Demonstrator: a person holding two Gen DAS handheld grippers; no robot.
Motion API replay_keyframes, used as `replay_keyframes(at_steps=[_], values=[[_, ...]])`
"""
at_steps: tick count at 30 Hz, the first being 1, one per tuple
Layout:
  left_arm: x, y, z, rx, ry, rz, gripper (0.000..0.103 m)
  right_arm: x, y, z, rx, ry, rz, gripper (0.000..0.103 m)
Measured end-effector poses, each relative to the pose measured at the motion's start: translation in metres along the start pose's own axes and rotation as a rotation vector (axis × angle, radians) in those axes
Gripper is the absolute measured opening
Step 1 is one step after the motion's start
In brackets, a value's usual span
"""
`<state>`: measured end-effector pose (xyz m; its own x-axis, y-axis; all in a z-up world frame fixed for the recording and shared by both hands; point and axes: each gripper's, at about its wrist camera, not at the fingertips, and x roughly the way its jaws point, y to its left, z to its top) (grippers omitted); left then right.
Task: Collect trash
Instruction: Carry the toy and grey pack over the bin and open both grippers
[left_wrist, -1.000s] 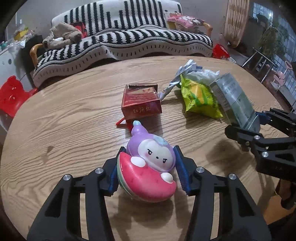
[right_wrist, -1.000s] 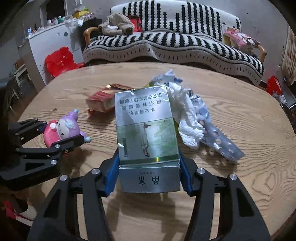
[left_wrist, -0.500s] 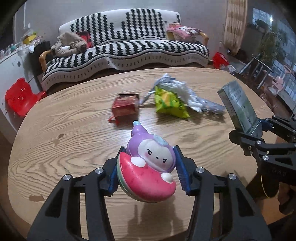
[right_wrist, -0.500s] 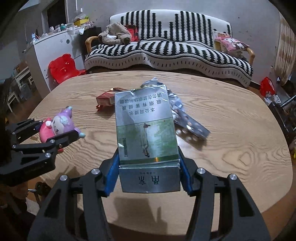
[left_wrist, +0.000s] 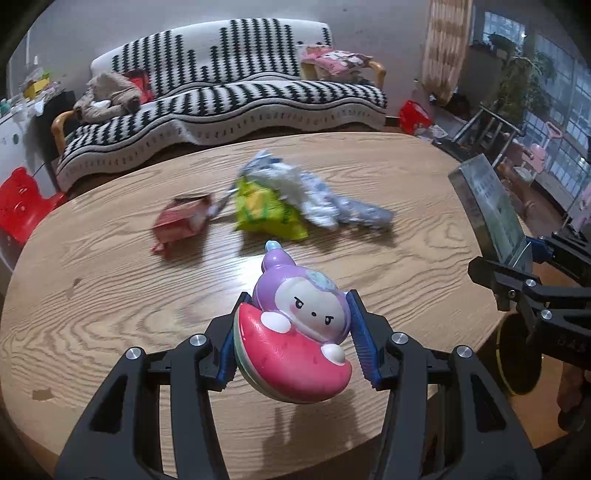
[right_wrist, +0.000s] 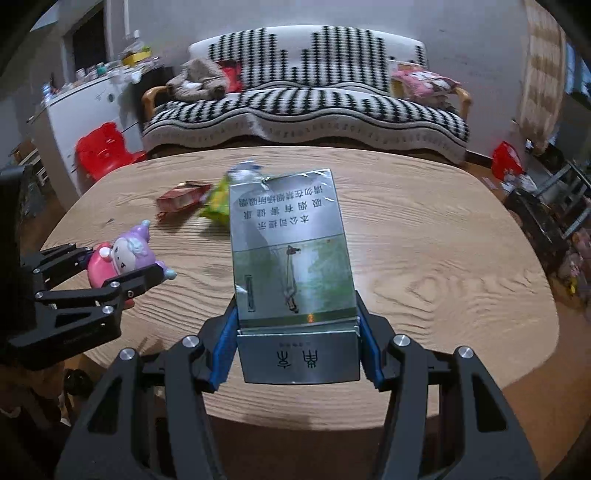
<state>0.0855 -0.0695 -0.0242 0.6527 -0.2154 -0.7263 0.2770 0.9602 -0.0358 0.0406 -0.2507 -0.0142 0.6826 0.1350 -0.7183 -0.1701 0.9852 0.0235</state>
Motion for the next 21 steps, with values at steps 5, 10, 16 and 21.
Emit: replay_keyframes(at_steps=[5,10,16,21], values=[[0.010,-0.054,0.009,0.060,-0.015,-0.064,0.051,-0.014,-0.054,-0.016,0.087,0.009,-0.050,0.055],[0.021,-0.122,0.011,0.121,-0.010,-0.160,0.051,-0.041,-0.125,-0.046,0.187,0.004,-0.124,0.055],[0.034,-0.211,0.002,0.190,0.013,-0.286,0.051,-0.084,-0.221,-0.101,0.351,-0.001,-0.210,0.055],[0.047,-0.292,-0.020,0.283,0.050,-0.397,0.051,-0.106,-0.290,-0.166,0.478,0.068,-0.314,0.055]])
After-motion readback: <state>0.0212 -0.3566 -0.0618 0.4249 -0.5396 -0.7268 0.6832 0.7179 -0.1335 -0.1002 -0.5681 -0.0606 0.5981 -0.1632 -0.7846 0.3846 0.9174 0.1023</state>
